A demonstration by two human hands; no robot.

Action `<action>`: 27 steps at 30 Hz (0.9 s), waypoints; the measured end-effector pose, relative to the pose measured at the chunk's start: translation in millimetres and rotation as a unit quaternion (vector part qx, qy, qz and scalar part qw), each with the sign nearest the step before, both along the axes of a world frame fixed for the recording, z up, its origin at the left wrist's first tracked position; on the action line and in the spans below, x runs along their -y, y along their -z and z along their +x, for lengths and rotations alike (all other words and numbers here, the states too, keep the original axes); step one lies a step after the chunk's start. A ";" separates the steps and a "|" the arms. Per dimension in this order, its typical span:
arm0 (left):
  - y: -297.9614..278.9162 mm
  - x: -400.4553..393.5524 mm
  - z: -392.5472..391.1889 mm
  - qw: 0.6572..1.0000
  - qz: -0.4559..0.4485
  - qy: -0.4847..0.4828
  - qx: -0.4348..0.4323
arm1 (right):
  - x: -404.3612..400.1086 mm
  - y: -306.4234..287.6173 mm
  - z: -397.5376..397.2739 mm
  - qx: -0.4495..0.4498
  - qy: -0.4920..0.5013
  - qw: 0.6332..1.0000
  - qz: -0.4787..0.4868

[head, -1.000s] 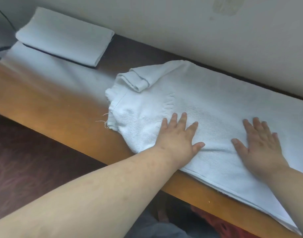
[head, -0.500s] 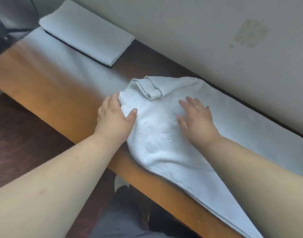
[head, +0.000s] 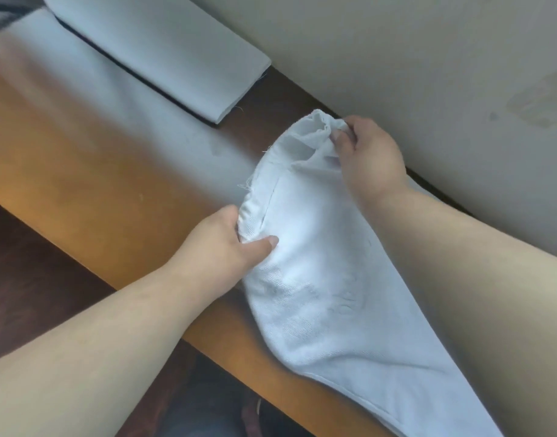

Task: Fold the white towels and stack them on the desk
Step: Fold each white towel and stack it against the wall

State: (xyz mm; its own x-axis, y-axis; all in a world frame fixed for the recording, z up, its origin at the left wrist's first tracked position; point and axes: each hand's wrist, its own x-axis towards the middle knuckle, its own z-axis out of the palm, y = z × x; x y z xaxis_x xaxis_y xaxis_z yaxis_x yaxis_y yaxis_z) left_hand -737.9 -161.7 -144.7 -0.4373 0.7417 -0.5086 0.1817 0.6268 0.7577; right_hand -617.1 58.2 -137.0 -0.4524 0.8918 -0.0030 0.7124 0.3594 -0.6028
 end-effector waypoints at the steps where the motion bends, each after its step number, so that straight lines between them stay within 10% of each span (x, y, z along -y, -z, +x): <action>1: 0.0 4.3 -1.8 1.000 -0.006 -0.002 0.018 | -5.2 0.3 -6.4 0.004 0.006 1.000 -0.003; 8: 13.9 24.3 -25.1 0.990 -0.110 0.077 0.031 | -48.2 22.3 -47.7 0.114 -0.024 0.993 -0.013; 13: 14.8 27.9 -40.8 0.932 -0.232 0.191 -0.202 | -48.7 36.1 -49.9 0.010 0.020 0.994 -0.110; 20: 9.5 -82.3 -50.6 0.954 0.024 0.122 -0.272 | -44.2 32.6 -33.5 0.080 -0.123 0.989 0.021; 27: 69.8 -202.8 -65.9 0.961 0.024 0.124 -0.245 | -57.9 36.5 -49.2 0.161 -0.138 0.977 0.000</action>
State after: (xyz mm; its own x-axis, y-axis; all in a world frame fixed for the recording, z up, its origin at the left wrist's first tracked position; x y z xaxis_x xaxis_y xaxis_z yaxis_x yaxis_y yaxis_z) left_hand -803.8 41.1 -214.5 -0.4223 0.8716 -0.2490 0.6643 0.4845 0.5692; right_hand -666.3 116.1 -173.5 -0.6518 0.7354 -0.1853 0.7409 0.5651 -0.3630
